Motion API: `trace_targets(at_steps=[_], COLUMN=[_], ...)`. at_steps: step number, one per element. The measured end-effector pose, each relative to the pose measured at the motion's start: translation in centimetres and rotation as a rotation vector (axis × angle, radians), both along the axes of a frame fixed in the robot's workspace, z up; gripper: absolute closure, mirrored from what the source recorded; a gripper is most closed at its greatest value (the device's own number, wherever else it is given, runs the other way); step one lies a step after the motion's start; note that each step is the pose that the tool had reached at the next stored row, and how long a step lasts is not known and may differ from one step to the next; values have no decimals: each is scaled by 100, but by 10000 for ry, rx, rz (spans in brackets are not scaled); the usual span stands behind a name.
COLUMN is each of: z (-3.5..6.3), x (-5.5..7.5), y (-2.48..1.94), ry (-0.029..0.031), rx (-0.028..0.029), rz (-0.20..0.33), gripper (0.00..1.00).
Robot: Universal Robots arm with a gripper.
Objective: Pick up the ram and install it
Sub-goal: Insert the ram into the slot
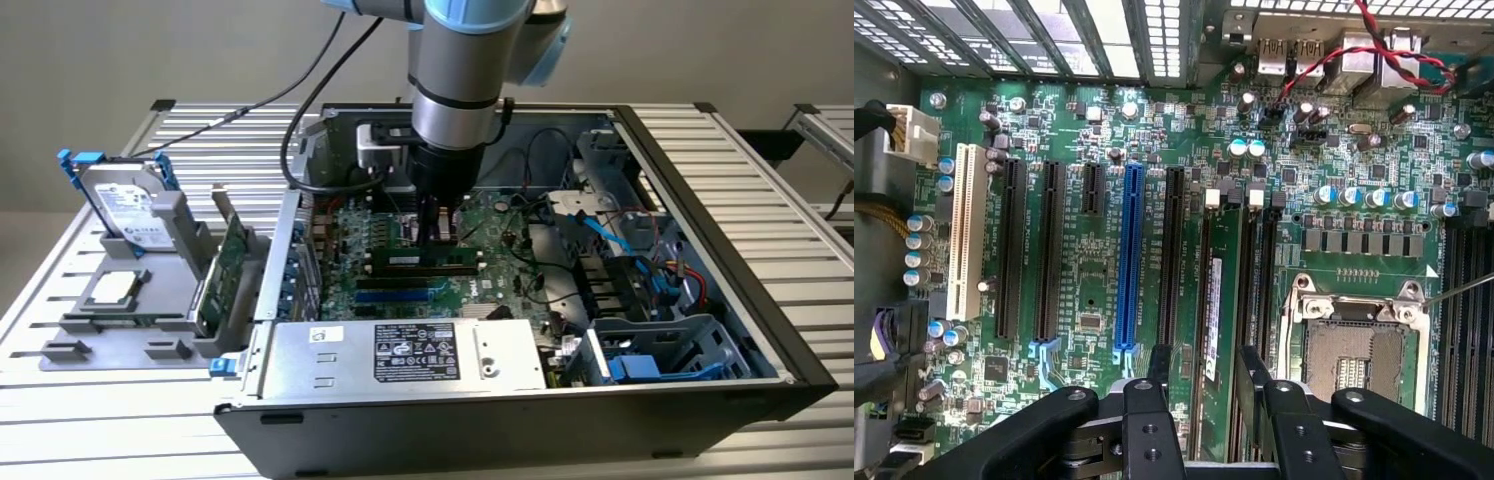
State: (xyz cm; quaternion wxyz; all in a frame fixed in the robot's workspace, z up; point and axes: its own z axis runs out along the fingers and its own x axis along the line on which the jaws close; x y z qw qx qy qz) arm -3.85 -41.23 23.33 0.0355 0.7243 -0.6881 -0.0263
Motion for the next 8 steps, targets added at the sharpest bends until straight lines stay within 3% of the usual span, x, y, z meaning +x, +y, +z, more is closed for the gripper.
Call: trace_targets(at_steps=[8], z=[0], x=[-4], y=[0], ry=[-23], rx=[-34], rz=[0], gripper=[60])
